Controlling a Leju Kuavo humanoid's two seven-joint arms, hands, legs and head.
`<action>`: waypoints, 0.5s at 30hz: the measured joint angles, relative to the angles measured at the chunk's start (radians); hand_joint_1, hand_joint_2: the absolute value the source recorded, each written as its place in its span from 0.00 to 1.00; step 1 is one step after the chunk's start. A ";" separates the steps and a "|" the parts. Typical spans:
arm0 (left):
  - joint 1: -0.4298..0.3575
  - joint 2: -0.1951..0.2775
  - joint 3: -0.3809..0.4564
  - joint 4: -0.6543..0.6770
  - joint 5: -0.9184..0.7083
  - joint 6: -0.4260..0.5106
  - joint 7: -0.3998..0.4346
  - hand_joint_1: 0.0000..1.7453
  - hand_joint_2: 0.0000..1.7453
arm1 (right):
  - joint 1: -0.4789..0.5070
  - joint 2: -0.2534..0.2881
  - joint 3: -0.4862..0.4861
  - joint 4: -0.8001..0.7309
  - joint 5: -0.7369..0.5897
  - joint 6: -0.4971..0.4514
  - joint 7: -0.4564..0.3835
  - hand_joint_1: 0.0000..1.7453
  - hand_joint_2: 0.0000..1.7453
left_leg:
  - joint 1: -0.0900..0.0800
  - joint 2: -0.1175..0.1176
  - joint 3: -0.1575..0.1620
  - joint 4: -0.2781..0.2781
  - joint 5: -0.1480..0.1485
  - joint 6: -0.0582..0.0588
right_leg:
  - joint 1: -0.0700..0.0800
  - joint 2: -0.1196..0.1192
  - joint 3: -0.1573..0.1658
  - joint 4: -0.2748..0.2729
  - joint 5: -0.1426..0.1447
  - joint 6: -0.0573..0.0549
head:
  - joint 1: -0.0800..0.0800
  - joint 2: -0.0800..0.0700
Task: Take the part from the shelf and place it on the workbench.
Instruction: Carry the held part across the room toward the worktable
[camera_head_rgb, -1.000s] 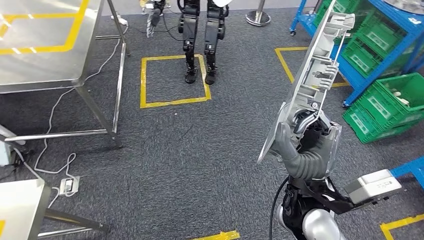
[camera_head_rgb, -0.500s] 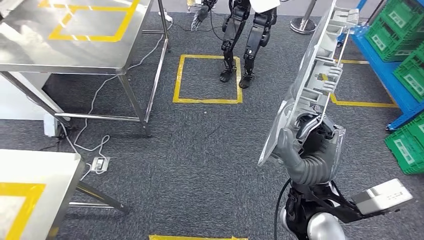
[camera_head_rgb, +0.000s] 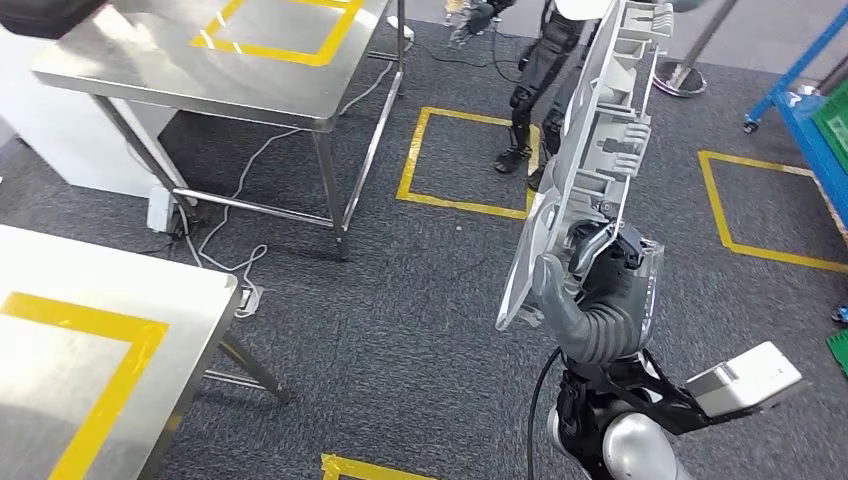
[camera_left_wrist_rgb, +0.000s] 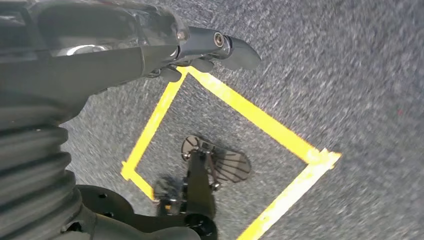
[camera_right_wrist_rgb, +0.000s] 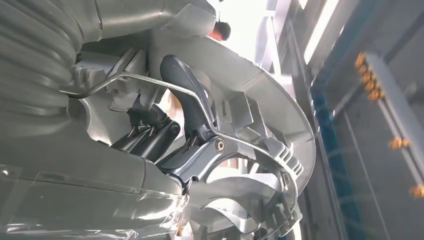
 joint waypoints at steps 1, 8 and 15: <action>-0.001 0.000 0.004 0.000 0.000 0.000 -0.001 0.00 1.00 | 0.000 0.000 0.002 0.002 -0.001 0.001 0.000 0.88 1.00 | -0.002 -0.014 0.000 0.000 0.000 0.004 | 0.002 0.013 -0.033 0.072 -0.032 -0.003 | 0.006 0.000; -0.003 -0.001 0.026 0.002 0.010 0.006 -0.003 0.00 1.00 | -0.006 0.000 0.009 0.011 -0.004 0.008 0.000 0.88 1.00 | -0.017 -0.123 -0.001 0.002 0.009 0.009 | 0.020 0.093 0.002 -0.062 0.099 -0.054 | 0.027 0.000; 0.007 -0.004 0.029 0.003 0.001 0.012 -0.001 0.00 1.00 | -0.022 0.003 0.012 0.011 -0.006 0.015 0.003 0.88 1.00 | -0.016 -0.051 -0.062 0.087 -0.037 -0.027 | 0.019 0.042 0.035 -0.140 0.116 -0.057 | 0.013 0.000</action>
